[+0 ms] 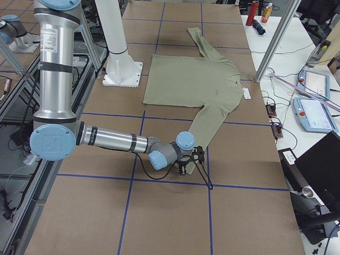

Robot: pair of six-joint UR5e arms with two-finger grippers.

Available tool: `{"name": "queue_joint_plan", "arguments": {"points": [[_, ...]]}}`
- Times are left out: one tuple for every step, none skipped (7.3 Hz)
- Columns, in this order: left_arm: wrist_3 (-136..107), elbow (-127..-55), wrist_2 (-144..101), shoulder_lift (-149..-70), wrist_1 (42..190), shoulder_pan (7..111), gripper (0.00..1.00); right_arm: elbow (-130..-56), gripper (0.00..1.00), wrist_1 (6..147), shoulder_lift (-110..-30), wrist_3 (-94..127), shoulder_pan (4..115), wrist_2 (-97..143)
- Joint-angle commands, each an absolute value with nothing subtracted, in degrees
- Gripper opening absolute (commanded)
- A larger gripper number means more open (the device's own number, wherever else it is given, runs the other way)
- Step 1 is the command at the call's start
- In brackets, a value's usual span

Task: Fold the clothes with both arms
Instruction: 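Move the right gripper toward the sleeve cuff nearest it and grasp it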

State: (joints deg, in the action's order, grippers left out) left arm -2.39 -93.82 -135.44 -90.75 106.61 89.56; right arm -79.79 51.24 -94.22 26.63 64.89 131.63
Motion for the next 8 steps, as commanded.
{"name": "queue_joint_plan", "arguments": {"points": [[-2.46, -94.48, -135.44, -90.70, 106.52, 89.56, 1.00, -80.16, 0.00, 51.24, -93.78, 26.63, 64.86, 131.66], [-2.55, -94.57, -135.44, -90.70, 106.52, 89.56, 1.00, -80.33, 0.00, 51.24, -93.61, 26.63, 64.95, 131.83], [-2.55, -94.57, -135.44, -90.70, 106.52, 89.56, 1.00, -81.46, 0.00, 51.41, -93.43, 26.63, 65.04, 132.01], [-2.55, -94.66, -135.44, -90.70, 106.44, 89.56, 1.00, -83.13, 0.00, 51.42, -93.60, 26.72, 65.39, 132.62], [-2.55, -94.66, -135.44, -90.70, 106.44, 89.56, 1.00, -85.93, 0.00, 51.85, -93.78, 27.15, 66.43, 133.06], [-2.55, -94.75, -135.44, -90.70, 106.44, 89.56, 1.00, -90.05, 0.00, 55.94, -92.74, 28.90, 66.62, 133.41], [-2.72, -95.18, -135.44, -90.70, 106.35, 89.56, 1.00, -94.00, 0.00, 60.60, -90.64, 30.48, 66.53, 133.50], [-2.90, -95.27, -135.61, -90.70, 106.26, 89.56, 1.00, -96.04, 0.00, 66.04, -84.87, 34.76, 66.53, 134.55]]}}
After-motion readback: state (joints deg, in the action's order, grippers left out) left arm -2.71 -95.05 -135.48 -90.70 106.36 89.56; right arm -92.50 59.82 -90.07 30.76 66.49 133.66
